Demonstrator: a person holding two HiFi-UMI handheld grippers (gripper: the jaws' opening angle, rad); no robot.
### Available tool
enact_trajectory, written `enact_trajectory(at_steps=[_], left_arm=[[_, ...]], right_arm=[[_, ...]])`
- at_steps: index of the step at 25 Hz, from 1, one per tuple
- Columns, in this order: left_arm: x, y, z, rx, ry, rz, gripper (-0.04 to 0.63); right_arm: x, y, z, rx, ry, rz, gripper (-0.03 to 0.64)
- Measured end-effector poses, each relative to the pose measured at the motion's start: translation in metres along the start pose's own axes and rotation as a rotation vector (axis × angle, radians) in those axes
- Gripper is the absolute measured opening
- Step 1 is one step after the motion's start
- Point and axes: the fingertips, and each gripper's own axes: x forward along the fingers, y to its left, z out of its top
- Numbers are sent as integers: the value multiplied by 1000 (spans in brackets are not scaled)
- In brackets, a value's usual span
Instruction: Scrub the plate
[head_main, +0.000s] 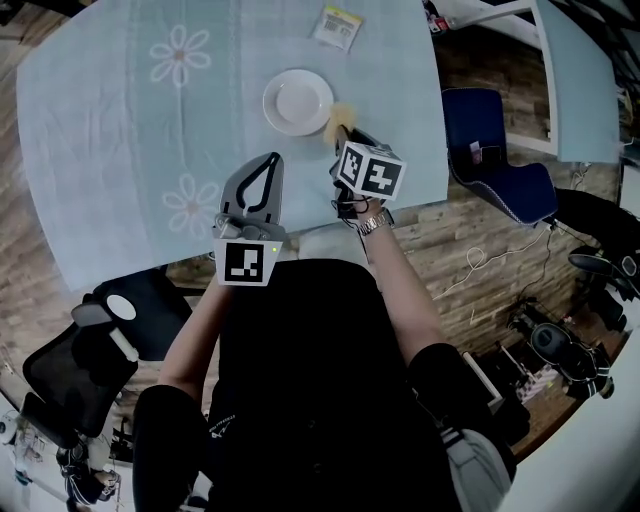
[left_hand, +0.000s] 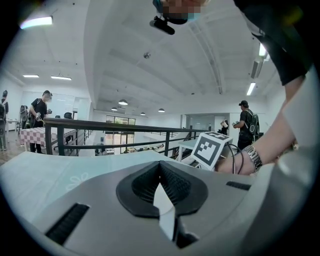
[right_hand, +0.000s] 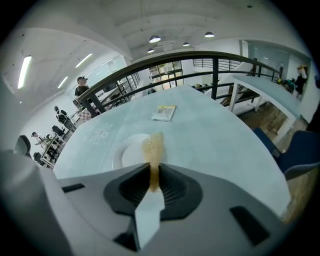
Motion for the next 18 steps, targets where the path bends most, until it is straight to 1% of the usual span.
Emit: enact_trajectory(at_steps=[2, 8, 11, 14, 18], left_arm=[[-5, 0, 4, -5, -8, 7, 12], [-17, 1, 28, -91, -68, 51, 12], [-23, -5, 44, -81, -96, 57, 12], [-26, -13, 49, -65, -64, 61, 12], [-28, -23, 58, -56, -47, 80, 12]], right_arm=[[-10, 7, 5, -17, -34, 3, 54], [-56, 40, 30, -81, -163, 49, 54], [-86, 55, 40, -118, -224, 81, 54], [-115, 67, 47, -164, -273, 115, 54], [-146, 78, 57, -222, -320, 173, 54]])
